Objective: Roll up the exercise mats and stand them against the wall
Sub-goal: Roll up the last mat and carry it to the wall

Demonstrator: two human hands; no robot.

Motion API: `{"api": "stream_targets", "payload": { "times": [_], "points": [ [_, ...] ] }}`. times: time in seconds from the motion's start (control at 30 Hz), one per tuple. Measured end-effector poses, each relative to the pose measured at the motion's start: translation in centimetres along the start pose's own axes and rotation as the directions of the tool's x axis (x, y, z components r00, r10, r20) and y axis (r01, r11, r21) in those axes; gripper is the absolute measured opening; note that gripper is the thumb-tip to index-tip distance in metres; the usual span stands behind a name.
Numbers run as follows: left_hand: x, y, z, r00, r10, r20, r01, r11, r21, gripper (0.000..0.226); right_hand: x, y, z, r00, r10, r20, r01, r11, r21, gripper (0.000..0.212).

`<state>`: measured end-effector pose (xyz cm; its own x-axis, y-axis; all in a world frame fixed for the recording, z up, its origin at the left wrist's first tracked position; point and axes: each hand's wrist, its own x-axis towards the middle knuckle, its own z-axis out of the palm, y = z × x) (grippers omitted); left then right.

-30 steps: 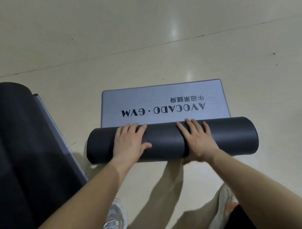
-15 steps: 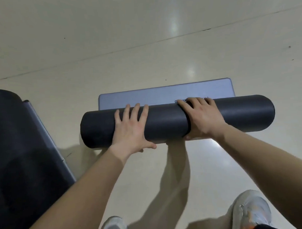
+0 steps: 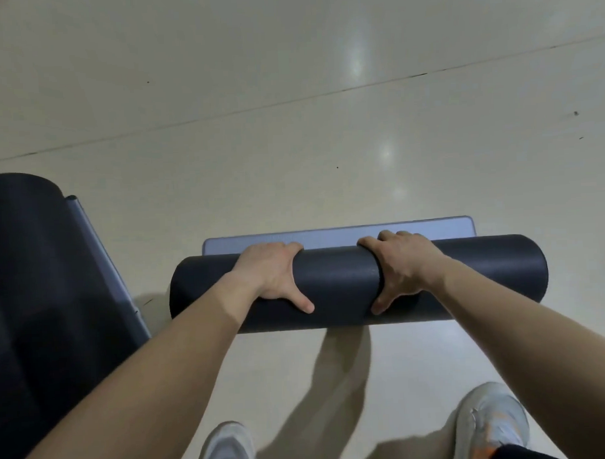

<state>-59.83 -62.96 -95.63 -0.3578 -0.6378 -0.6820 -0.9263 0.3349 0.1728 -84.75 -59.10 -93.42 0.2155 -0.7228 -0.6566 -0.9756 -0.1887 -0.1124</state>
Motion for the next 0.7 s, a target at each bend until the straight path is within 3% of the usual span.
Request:
{"api": "stream_targets", "payload": {
  "times": [0.13, 0.2, 0.27, 0.37, 0.47, 0.53, 0.6, 0.7],
  "points": [
    [-1.2, 0.3, 0.0, 0.999, -0.009, -0.033, 0.007, 0.999, -0.046, 0.132, -3.3, -0.6, 3.3, 0.961, 0.049, -0.271, -0.069, 0.995, -0.065, 0.125],
    [-2.2, 0.1, 1.0, 0.985, -0.089, -0.144, 0.08, 0.994, -0.071, 0.129, -5.0, -1.1, 5.7, 0.895, 0.037, -0.445, -0.097, 0.989, -0.112, 0.101],
    [-3.8, 0.5, 2.9, 0.898, -0.312, -0.311, 0.249, 0.942, -0.226, 0.106, -5.2, -1.3, 7.1, 0.815, 0.081, -0.573, -0.145, 0.987, -0.068, 0.074],
    [-5.8, 0.7, 5.7, 0.712, -0.538, -0.451, 0.326, 0.822, -0.467, 0.065, -4.0, -0.5, 6.1, 0.814, 0.29, -0.503, -0.267, 0.956, 0.12, 0.07],
    [-6.4, -1.1, 6.3, 0.682, -0.568, -0.462, 0.264, 0.779, -0.568, 0.053, -3.7, 2.0, 6.0, 0.813, 0.4, -0.424, -0.281, 0.906, 0.316, 0.087],
    [-6.5, -2.5, 6.2, 0.608, -0.63, -0.483, 0.237, 0.725, -0.647, 0.058, -4.9, 4.0, 6.9, 0.746, 0.52, -0.416, -0.34, 0.834, 0.434, 0.1],
    [-6.6, -3.6, 6.0, 0.516, -0.709, -0.481, 0.258, 0.664, -0.702, 0.076, -6.3, 5.6, 7.4, 0.649, 0.687, -0.327, -0.431, 0.686, 0.585, 0.12],
    [-5.7, -5.4, 5.6, 0.468, -0.848, -0.249, 0.313, 0.423, -0.85, 0.105, -7.3, 7.7, 7.4, 0.556, 0.801, -0.219, -0.456, 0.516, 0.725, 0.134]
  ]
}}
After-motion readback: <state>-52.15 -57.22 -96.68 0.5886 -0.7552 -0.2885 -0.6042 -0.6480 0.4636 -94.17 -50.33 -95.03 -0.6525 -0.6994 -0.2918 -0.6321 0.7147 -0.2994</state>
